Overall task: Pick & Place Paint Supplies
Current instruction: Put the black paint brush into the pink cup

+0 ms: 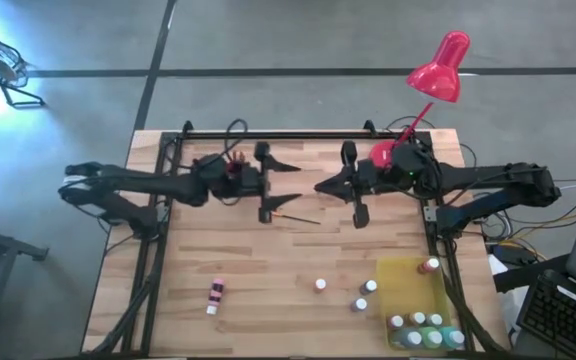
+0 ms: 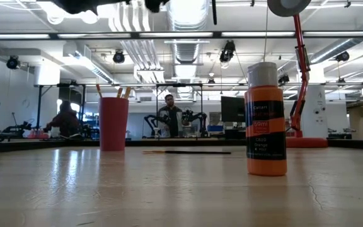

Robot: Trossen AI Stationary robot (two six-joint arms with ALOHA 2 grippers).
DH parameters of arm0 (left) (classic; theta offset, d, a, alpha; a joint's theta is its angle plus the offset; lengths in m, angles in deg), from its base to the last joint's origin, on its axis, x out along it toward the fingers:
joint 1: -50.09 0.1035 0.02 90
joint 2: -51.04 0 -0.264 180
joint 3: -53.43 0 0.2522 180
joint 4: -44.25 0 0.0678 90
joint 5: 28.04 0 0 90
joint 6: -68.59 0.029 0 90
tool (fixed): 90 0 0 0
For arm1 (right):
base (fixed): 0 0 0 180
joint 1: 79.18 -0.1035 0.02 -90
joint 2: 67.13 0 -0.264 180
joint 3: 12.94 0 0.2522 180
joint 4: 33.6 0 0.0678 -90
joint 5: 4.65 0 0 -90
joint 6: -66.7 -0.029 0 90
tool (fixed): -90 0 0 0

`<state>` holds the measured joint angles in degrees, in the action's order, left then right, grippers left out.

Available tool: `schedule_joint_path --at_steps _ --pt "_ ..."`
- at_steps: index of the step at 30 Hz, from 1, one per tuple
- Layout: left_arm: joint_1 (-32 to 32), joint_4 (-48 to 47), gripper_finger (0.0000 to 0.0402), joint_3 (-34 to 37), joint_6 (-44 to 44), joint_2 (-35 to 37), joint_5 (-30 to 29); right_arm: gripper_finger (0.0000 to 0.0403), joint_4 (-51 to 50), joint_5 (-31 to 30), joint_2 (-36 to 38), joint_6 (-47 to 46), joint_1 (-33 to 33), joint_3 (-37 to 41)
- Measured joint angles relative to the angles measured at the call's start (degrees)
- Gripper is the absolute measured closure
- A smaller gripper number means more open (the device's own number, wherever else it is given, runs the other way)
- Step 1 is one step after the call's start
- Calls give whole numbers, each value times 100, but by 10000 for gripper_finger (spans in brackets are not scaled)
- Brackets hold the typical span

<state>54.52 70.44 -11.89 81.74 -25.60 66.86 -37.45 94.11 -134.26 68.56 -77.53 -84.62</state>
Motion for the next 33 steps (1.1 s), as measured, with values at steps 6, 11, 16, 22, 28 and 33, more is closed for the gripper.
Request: schedule_joint_path --at_steps 6,11,16,22,28,33 --pt "-145 -416 117 -827 9 -564 -28 395 -10 2 -23 8 -4 33" --pt "-157 -1016 117 -1303 -123 -847 18 395 -6 2 -20 116 -4 -39" --pt "-219 -1189 117 -1457 -125 -936 40 395 -16 2 -11 159 -4 -74" --pt "-247 -1202 117 -1468 -127 -789 45 395 -54 4 -11 175 -4 -53" --pt "-254 -1405 117 -1470 -150 -743 5 395 -65 4 -11 174 -4 -51" --pt "-254 -1453 128 -1470 -226 -739 3 395 -67 4 -11 172 -4 -44"
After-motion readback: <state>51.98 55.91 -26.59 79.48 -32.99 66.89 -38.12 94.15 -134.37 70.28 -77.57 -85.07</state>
